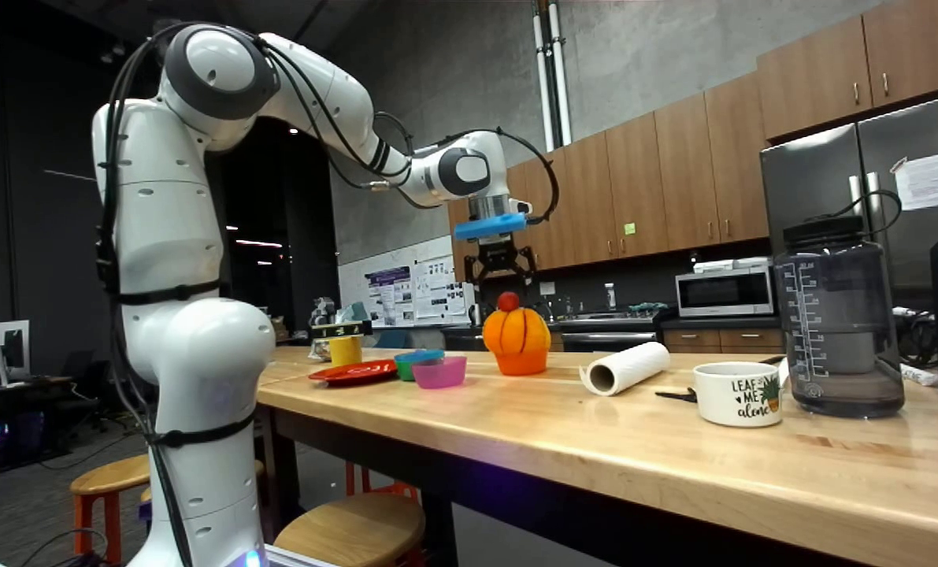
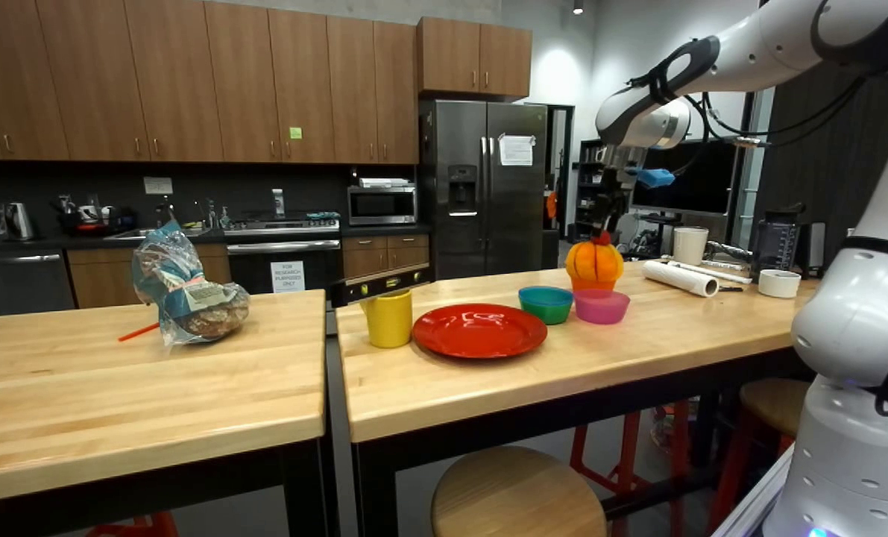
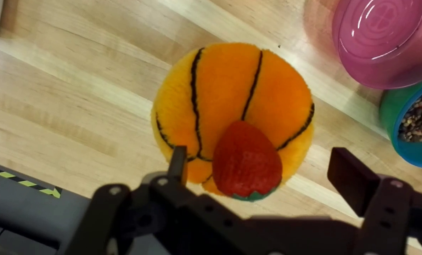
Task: Put the red ball on the orange thing
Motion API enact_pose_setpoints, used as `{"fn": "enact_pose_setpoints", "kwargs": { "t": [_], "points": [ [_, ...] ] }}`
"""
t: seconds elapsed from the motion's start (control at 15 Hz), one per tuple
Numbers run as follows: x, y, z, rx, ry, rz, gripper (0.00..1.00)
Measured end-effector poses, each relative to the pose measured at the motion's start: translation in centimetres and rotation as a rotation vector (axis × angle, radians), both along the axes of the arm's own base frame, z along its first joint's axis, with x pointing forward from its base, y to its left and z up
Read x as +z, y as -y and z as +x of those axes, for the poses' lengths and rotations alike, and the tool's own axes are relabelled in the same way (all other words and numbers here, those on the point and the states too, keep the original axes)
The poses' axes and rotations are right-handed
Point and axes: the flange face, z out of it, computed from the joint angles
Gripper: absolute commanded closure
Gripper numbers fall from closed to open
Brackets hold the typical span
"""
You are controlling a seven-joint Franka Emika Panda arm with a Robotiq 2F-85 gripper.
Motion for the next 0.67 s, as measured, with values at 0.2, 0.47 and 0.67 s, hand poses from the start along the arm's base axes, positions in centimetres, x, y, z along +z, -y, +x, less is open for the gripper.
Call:
{"fn": "enact_pose_setpoints", "kwargs": {
  "t": [0.2,0.47,0.67],
  "points": [
    [0.8,0.0,-0.3,-0.002,0.012,-0.003,0.00],
    [1.4,-0.1,-0.8,-0.032,0.007,0.007,0.00],
    [2.4,-0.2,-1.4,-0.087,0.019,0.014,0.00]
  ]
}}
